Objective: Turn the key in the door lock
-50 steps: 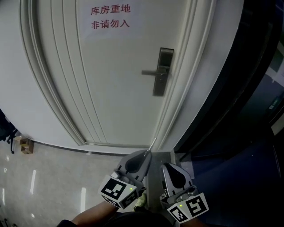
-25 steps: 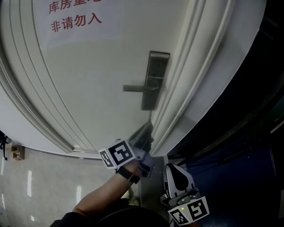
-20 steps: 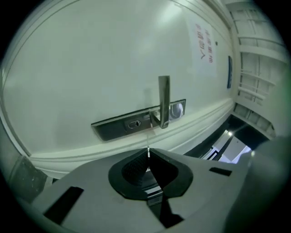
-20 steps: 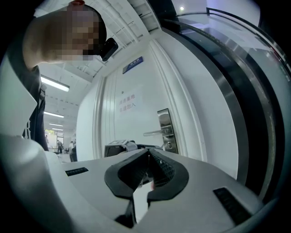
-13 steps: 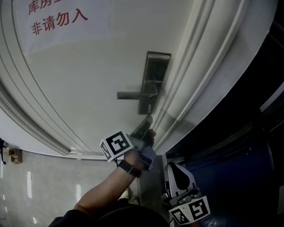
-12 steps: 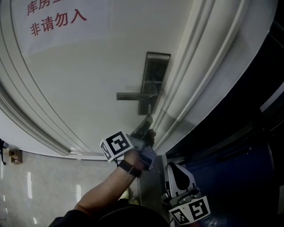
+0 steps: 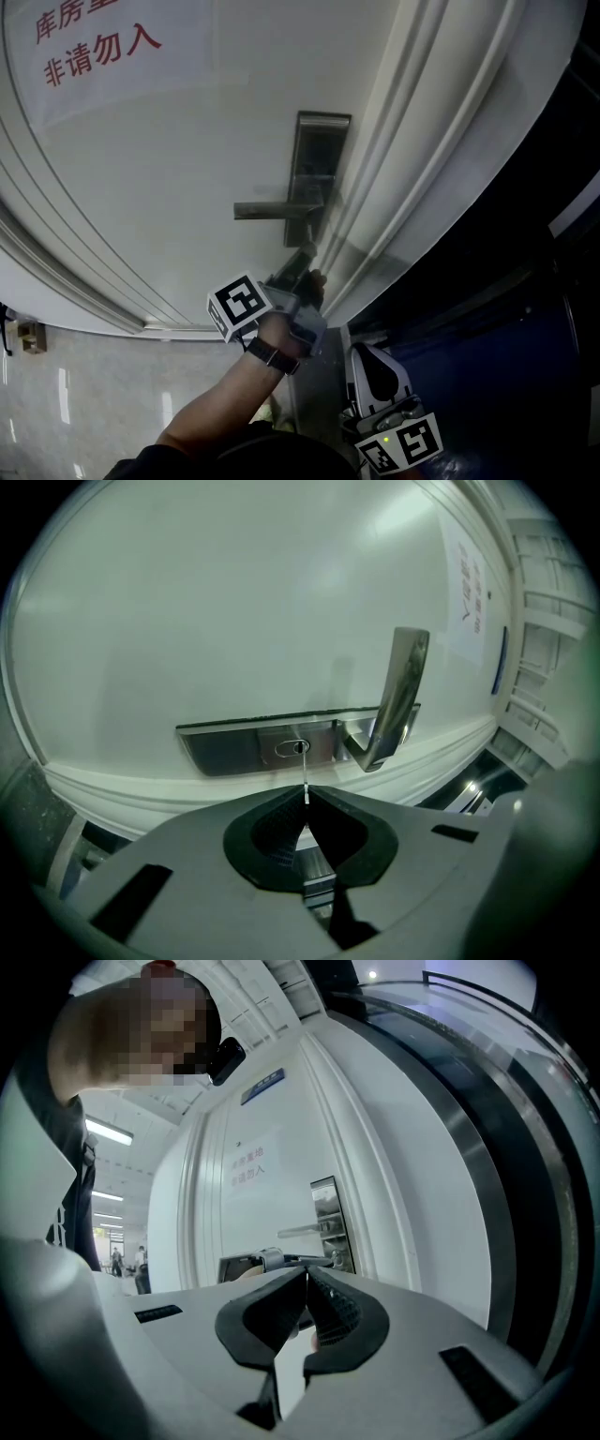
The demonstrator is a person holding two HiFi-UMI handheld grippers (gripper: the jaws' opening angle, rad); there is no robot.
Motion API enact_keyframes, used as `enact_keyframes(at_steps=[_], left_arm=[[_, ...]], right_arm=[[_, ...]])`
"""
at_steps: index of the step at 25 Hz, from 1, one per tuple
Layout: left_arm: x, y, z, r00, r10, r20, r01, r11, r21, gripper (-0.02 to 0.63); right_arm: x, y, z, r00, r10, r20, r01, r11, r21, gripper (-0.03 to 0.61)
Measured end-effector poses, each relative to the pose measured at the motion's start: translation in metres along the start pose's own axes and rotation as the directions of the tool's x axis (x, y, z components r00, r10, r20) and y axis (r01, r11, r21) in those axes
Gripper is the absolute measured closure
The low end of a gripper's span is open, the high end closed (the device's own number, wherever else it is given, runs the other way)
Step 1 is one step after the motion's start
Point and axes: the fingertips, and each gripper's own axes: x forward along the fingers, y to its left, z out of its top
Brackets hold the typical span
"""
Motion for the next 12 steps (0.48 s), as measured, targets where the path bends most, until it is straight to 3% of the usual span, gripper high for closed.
enact_keyframes(at_steps=[12], left_arm=[[0.008, 0.007, 0.012, 0.999, 0.009, 0.039, -0.007, 0.999, -0.053, 0.606]], right_arm=[[0.000, -0.003, 0.000, 1.000, -0.007, -0.001, 0.007, 1.000, -0.007, 0.563]])
